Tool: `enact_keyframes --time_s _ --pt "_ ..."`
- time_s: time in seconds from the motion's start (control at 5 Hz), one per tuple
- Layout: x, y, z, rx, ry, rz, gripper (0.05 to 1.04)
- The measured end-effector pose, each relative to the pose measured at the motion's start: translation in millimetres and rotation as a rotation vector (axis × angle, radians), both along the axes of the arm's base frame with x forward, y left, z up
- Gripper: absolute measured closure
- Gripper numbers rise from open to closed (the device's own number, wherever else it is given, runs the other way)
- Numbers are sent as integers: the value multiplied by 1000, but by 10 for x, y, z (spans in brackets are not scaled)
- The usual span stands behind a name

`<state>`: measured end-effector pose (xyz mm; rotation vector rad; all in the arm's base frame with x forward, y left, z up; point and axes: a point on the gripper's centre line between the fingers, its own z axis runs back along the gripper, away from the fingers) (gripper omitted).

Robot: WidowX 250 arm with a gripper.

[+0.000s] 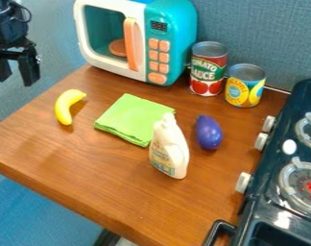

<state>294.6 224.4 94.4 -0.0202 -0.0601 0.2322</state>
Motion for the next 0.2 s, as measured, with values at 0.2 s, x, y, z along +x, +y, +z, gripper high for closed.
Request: enact_keyframes --time_s 0.2 --pt "9 -26 -43 14 9 -32 83"
